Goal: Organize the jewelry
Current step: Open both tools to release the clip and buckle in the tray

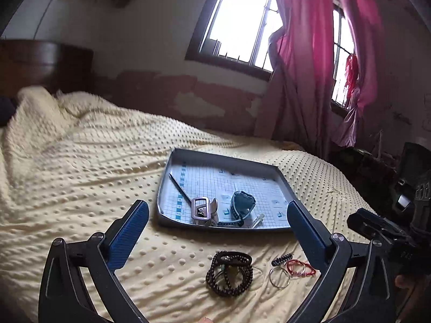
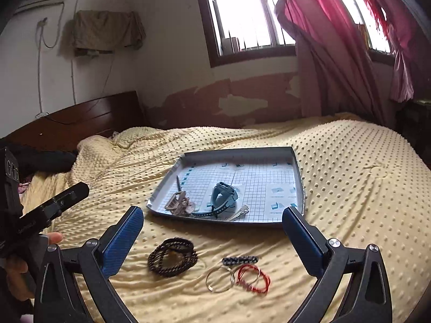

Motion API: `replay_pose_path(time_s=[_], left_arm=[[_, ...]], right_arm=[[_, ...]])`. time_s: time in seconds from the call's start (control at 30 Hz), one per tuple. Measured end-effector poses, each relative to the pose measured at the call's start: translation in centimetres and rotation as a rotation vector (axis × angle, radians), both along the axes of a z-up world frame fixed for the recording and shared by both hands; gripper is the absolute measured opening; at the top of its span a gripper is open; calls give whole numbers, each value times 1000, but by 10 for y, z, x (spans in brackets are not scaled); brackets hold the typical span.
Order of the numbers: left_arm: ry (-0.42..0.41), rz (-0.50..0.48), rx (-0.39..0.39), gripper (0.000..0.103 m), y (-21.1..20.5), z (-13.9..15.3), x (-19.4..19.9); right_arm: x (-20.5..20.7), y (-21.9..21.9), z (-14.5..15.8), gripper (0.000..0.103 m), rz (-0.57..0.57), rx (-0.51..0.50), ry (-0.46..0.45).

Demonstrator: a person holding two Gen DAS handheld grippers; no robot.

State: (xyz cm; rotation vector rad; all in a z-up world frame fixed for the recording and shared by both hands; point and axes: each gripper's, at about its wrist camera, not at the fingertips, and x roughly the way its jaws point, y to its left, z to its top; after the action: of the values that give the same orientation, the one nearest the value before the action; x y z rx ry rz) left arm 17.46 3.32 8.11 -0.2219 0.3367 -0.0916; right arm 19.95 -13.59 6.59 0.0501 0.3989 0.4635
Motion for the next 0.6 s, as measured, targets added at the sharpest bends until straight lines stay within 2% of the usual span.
replay_pose_path(time_s=[0.17,0.33,0.6], left_arm=[[-57,12,65,101,-17,4,-51],[-81,31,50,101,-20,-4,-90],[-48,69,60,101,-15,-30,-121]], right_arm=[[-50,-1,1,103,5,-15,-41],[-85,-6,-2,103,-19,-19,-65],[-112,-15,-27,103,-39,-46,-29]])
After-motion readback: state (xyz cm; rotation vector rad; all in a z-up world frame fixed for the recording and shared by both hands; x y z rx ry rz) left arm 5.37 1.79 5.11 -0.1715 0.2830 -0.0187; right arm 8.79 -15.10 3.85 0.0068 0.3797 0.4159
